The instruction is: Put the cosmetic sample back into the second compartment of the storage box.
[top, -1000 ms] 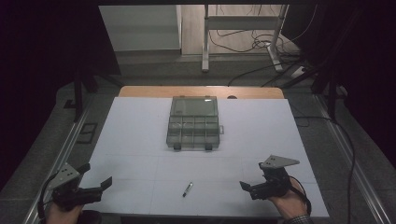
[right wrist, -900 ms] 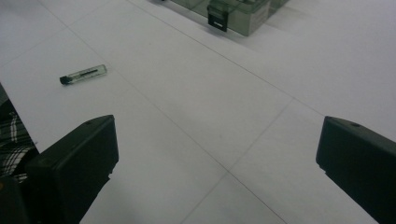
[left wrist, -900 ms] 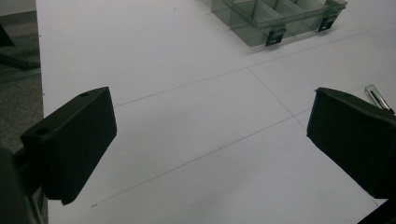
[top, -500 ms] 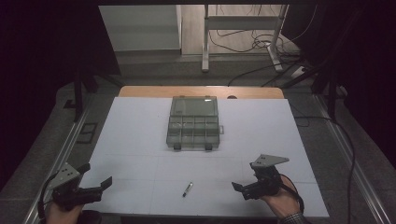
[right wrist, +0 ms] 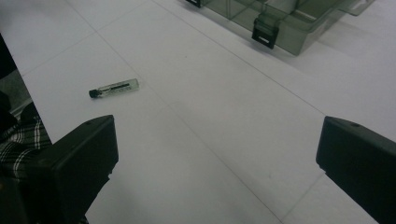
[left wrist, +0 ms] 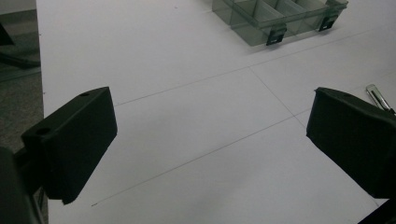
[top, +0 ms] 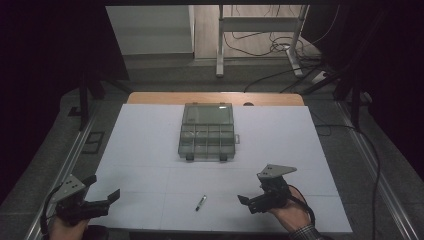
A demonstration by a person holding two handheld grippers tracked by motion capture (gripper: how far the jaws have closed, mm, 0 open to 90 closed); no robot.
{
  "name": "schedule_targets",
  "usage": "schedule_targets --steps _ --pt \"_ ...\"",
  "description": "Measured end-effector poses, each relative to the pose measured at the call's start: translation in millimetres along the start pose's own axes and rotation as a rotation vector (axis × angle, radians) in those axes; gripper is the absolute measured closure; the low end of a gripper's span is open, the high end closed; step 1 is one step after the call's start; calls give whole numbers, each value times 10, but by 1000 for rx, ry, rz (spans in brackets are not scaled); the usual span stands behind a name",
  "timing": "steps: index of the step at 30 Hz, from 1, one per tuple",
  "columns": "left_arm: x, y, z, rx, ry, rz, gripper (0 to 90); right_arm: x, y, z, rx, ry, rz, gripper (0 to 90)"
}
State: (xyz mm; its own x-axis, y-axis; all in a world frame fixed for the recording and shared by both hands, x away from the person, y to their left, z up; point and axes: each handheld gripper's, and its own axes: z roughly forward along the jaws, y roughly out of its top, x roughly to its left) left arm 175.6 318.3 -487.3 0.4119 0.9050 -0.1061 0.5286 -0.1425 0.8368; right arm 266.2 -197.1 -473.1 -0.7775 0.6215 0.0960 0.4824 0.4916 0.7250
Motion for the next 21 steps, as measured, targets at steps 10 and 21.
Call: schedule_targets --steps 10,21 --pt "-1 0 1 2 -1 0 22 172 63 175 52 -7 -29 0" --pt "5 1 0 3 -3 -2 21 338 129 331 86 -19 -80 0"
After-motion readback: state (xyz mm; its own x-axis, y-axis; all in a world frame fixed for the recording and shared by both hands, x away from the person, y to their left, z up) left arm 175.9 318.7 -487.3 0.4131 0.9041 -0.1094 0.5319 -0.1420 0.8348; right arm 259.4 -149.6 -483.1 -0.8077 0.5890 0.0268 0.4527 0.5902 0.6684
